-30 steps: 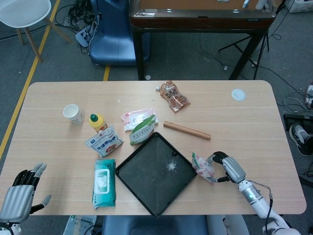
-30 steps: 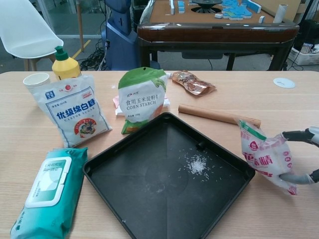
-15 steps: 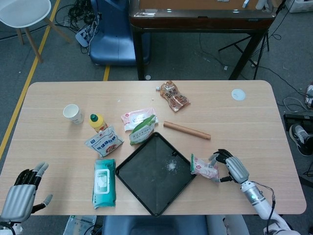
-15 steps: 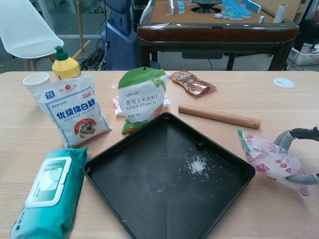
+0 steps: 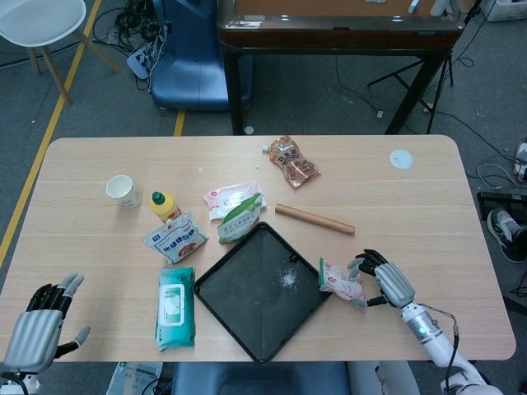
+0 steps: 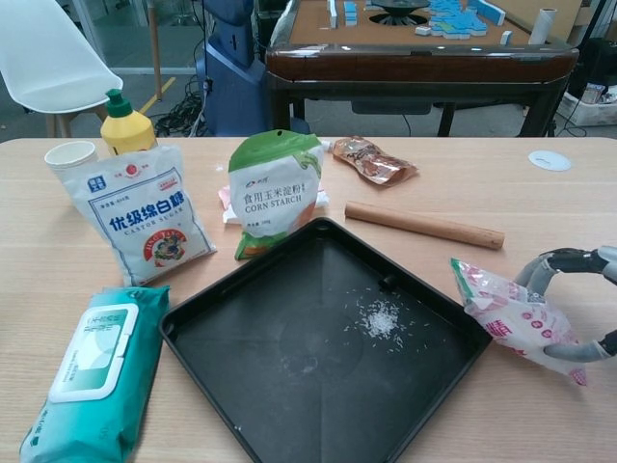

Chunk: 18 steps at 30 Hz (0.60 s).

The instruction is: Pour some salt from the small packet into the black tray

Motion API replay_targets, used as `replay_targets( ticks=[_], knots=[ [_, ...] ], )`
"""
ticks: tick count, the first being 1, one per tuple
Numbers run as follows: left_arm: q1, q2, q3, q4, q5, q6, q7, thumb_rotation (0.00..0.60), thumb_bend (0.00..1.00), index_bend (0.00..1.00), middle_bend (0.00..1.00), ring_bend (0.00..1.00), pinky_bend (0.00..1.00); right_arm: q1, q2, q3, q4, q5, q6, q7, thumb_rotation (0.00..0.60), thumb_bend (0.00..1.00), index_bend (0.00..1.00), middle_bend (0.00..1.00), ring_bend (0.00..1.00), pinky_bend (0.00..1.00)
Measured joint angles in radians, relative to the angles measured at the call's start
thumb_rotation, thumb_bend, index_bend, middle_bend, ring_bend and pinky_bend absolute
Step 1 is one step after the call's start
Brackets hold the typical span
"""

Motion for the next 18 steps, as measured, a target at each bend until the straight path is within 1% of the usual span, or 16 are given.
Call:
replay_targets(
  ticks=[8, 12, 18],
  knots=[
    [0.002, 0.003, 0.001, -0.002, -0.001, 0.002, 0.001, 0.600, 0.20, 0.10, 0.11, 0.15, 0.09, -0.017, 0.030, -0.009, -0.011, -0.009, 0.043, 0.011, 0.600, 0.11, 0.41, 0.32, 0.19, 0.09],
    [0.002, 0.002, 0.001, -0.001, -0.001, 0.001, 0.003, 0.600, 0.20, 0.10, 0.11, 0.15, 0.09, -0.025, 0.045, -0.020, -0.023, -0.019, 0.057, -0.001, 0.600, 0.11, 0.36, 0.30, 0.17, 0.07],
    [0.000, 0.002, 0.002, -0.002, 0.003, -0.001, 0.005, 0.600, 0.20, 0.10, 0.11, 0.15, 0.09, -0.021, 0.052, -0.018, -0.054, -0.020, 0.061, -0.019, 0.600, 0.10, 0.28, 0.25, 0.12, 0.05]
  ],
)
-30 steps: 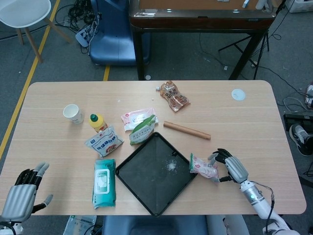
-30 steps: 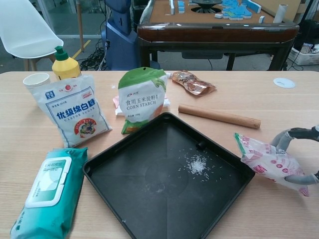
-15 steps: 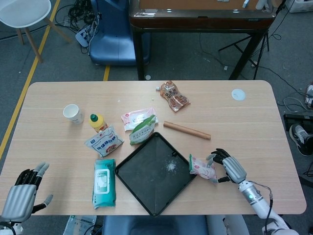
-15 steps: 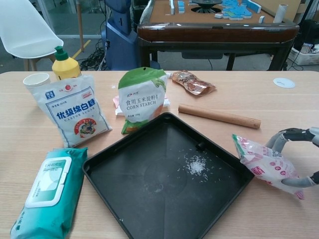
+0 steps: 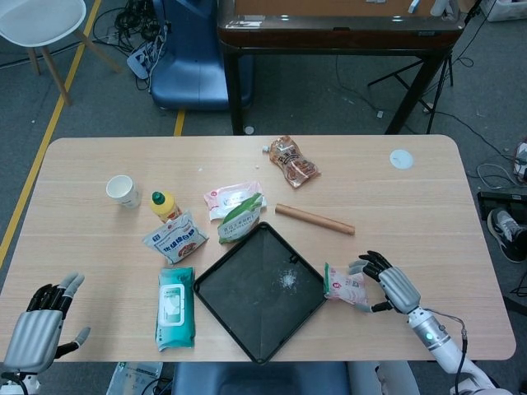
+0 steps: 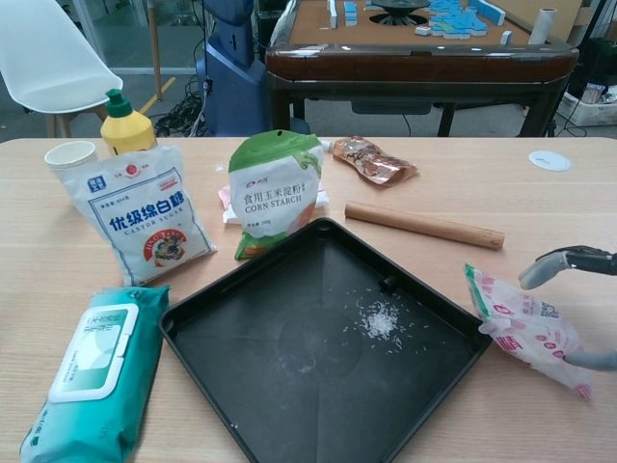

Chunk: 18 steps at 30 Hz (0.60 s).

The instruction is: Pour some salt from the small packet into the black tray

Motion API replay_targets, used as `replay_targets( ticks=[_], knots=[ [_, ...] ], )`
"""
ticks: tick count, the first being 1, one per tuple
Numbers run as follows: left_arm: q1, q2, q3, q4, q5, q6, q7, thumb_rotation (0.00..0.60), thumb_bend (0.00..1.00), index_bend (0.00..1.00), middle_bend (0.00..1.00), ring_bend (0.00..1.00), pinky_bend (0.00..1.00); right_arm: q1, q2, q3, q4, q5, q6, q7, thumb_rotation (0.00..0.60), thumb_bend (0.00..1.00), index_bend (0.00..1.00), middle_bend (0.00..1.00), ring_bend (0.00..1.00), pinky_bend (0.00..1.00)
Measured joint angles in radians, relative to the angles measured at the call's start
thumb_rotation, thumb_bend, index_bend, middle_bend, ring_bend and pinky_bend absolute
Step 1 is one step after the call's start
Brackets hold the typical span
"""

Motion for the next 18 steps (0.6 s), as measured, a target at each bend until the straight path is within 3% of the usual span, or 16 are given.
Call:
replay_targets(
  ticks=[10, 13, 18],
  knots=[
    [0.006, 0.002, 0.002, 0.008, -0.004, 0.006, -0.014, 0.600, 0.20, 0.10, 0.11, 0.15, 0.09, 0.023, 0.013, -0.004, -0.086, -0.012, -0.012, -0.081, 0.600, 0.11, 0.25, 0.23, 0.11, 0.05],
    [0.004, 0.002, 0.001, 0.013, -0.003, 0.005, -0.021, 0.600, 0.20, 0.10, 0.11, 0.15, 0.09, 0.033, 0.008, 0.004, -0.109, -0.006, -0.034, -0.099, 0.600, 0.20, 0.27, 0.26, 0.12, 0.05],
    [0.005, 0.002, 0.001, 0.018, -0.003, 0.007, -0.028, 0.600, 0.20, 0.10, 0.11, 0.15, 0.09, 0.060, -0.001, 0.012, -0.136, -0.002, -0.065, -0.102, 0.600, 0.39, 0.37, 0.33, 0.20, 0.07]
  ],
)
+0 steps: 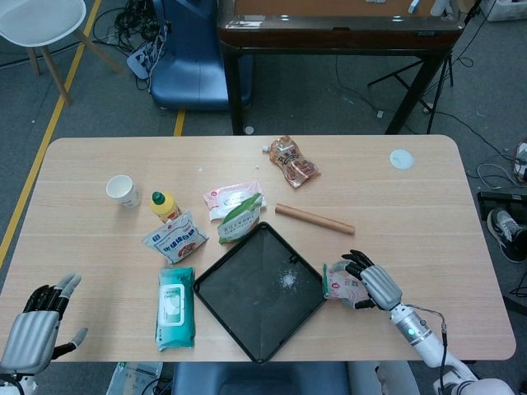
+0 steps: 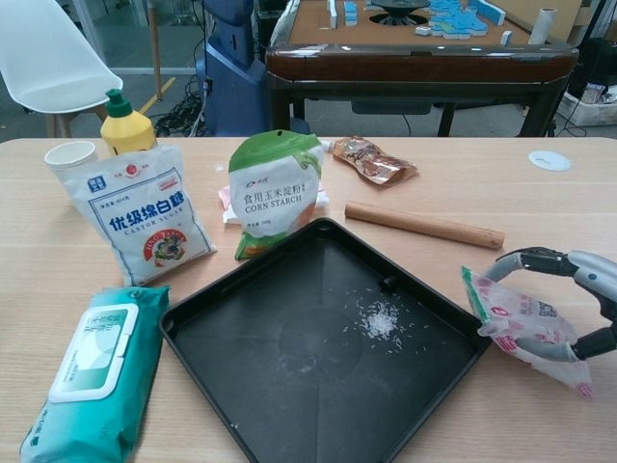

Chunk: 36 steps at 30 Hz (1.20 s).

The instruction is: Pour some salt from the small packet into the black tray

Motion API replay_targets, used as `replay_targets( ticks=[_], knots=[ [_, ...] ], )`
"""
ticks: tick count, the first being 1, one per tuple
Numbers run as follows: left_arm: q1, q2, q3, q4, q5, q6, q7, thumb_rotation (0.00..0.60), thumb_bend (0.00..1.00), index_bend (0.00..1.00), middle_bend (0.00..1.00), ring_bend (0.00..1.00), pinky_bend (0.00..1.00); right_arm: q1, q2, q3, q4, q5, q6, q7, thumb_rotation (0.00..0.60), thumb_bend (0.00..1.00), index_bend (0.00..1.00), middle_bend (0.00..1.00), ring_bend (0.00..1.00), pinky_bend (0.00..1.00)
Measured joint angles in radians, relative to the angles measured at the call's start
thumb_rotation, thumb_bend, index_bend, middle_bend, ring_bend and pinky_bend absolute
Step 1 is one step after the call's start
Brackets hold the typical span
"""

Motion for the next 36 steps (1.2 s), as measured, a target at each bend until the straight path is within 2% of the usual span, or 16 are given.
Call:
replay_targets(
  ticks=[2, 5, 12, 19, 29, 36],
  knots=[
    [0.002, 0.000, 0.001, 0.002, -0.001, 0.002, -0.003, 0.600, 0.20, 0.10, 0.11, 0.15, 0.09, 0.006, -0.004, 0.003, -0.007, 0.001, -0.004, -0.002, 0.600, 0.47, 0.43, 0.37, 0.24, 0.13],
    [0.005, 0.001, 0.002, 0.004, -0.002, 0.006, -0.005, 0.600, 0.20, 0.10, 0.11, 0.15, 0.09, 0.007, -0.004, 0.007, -0.013, 0.004, -0.004, 0.004, 0.600, 0.53, 0.47, 0.40, 0.27, 0.18],
    [0.006, 0.002, 0.002, 0.006, -0.002, 0.006, -0.008, 0.600, 0.20, 0.10, 0.11, 0.15, 0.09, -0.004, 0.012, 0.005, -0.016, 0.002, 0.039, 0.038, 0.600, 0.53, 0.49, 0.41, 0.28, 0.20],
    [-0.002, -0.003, 0.001, 0.007, 0.000, -0.007, -0.006, 0.600, 0.20, 0.10, 0.11, 0.15, 0.09, -0.020, -0.003, 0.038, 0.017, 0.021, 0.118, 0.095, 0.600, 0.53, 0.49, 0.42, 0.29, 0.20],
    [0.000, 0.000, 0.002, 0.004, -0.002, -0.005, -0.004, 0.600, 0.20, 0.10, 0.11, 0.15, 0.09, 0.027, -0.072, 0.077, 0.091, 0.039, 0.118, 0.135, 0.600, 0.53, 0.49, 0.42, 0.29, 0.20],
    [0.002, 0.003, 0.001, 0.005, -0.005, -0.002, -0.007, 0.600, 0.20, 0.10, 0.11, 0.15, 0.09, 0.070, -0.102, 0.073, 0.124, 0.024, 0.118, 0.140, 0.600, 0.50, 0.49, 0.39, 0.29, 0.20]
  ],
)
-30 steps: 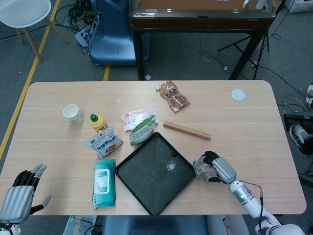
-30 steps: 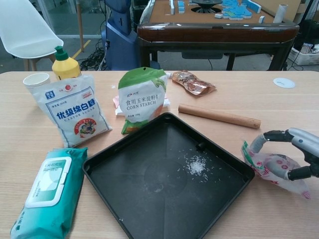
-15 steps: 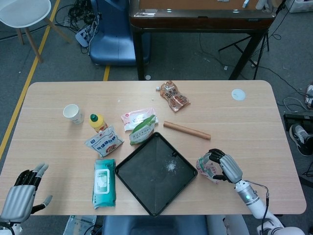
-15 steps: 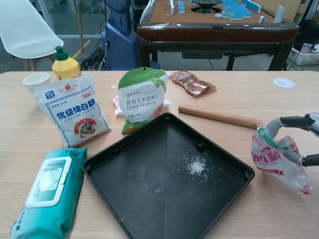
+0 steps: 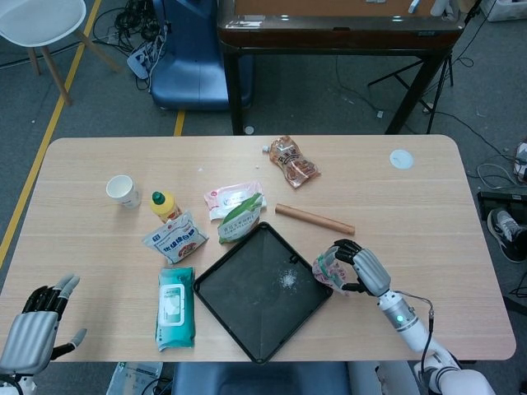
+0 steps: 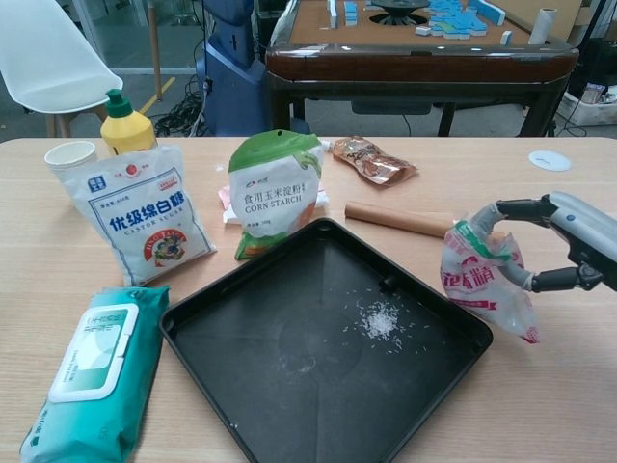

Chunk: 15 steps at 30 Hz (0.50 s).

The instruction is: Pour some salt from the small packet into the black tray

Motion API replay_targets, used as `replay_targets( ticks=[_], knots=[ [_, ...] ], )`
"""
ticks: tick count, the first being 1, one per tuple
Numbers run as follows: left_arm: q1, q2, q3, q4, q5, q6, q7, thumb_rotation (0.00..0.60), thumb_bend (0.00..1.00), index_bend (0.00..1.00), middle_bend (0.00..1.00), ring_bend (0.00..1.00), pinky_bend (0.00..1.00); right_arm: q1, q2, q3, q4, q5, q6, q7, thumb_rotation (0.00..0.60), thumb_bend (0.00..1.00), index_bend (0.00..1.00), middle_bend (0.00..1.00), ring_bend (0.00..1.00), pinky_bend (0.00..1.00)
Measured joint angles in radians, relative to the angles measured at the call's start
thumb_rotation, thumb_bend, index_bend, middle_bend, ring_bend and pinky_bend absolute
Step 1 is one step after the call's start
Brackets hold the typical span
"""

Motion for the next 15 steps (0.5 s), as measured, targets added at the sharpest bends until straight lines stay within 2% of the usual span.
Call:
replay_targets(
  ticks=[3, 5, 8, 12, 15],
  knots=[
    [0.002, 0.000, 0.001, 0.003, -0.004, 0.000, -0.004, 0.600, 0.20, 0.10, 0.11, 0.15, 0.09, 0.004, -0.001, -0.013, 0.013, -0.011, -0.002, -0.004, 0.600, 0.43, 0.41, 0.33, 0.23, 0.15],
    [0.002, 0.000, 0.001, 0.005, -0.006, -0.002, -0.005, 0.600, 0.20, 0.10, 0.11, 0.15, 0.09, 0.004, -0.001, -0.018, 0.021, -0.013, -0.005, -0.010, 0.600, 0.36, 0.30, 0.28, 0.19, 0.10],
    [-0.001, -0.001, 0.000, 0.006, -0.006, -0.006, -0.005, 0.600, 0.20, 0.10, 0.11, 0.15, 0.09, 0.003, 0.001, -0.021, 0.022, -0.014, -0.006, -0.014, 0.600, 0.29, 0.19, 0.22, 0.15, 0.06],
    [-0.005, -0.004, 0.000, 0.006, -0.004, -0.011, -0.003, 0.600, 0.20, 0.10, 0.11, 0.15, 0.09, 0.002, 0.003, -0.023, 0.020, -0.013, -0.001, -0.018, 0.600, 0.26, 0.12, 0.16, 0.10, 0.02],
    [-0.004, -0.003, 0.000, 0.005, -0.005, -0.010, -0.003, 0.600, 0.20, 0.10, 0.11, 0.15, 0.09, 0.001, 0.004, -0.023, 0.017, -0.013, 0.003, -0.017, 0.600, 0.24, 0.12, 0.16, 0.10, 0.02]
  ],
)
